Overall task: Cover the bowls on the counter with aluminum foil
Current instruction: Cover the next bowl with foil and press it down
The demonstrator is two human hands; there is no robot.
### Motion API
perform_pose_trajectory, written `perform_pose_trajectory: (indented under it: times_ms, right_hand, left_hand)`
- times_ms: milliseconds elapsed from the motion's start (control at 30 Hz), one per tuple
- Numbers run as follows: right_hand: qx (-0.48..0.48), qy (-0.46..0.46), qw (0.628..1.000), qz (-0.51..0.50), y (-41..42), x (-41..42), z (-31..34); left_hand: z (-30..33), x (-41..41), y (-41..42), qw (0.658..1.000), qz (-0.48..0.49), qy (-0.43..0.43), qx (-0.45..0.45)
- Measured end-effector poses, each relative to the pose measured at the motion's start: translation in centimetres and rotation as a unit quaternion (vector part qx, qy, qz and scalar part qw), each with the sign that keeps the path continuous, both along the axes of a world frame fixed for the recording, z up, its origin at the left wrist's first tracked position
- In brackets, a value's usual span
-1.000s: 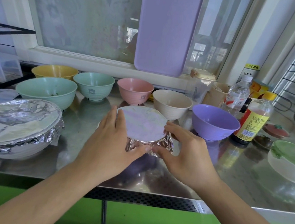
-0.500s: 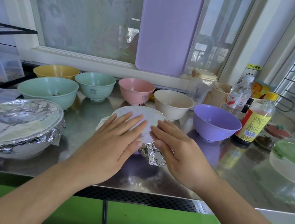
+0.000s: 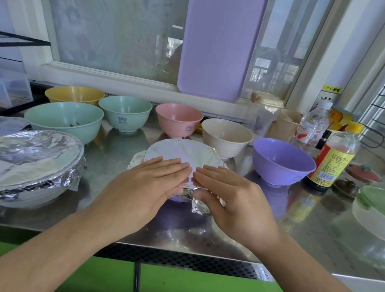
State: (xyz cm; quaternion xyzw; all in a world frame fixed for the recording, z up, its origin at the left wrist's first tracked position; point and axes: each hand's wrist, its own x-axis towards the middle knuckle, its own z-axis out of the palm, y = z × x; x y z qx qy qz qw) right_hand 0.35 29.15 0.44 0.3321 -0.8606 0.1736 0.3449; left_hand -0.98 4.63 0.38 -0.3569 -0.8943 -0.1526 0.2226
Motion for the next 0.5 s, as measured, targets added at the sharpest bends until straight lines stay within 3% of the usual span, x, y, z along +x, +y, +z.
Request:
perform_pose_trajectory:
  times_ms: [500]
  right_hand:
    - [0.006, 0.031, 0.999, -0.041, -1.09, 0.06, 0.24]
  left_hand:
    - [0.43, 0.27, 0.01, 0.999, 0.005, -0.031, 0.021]
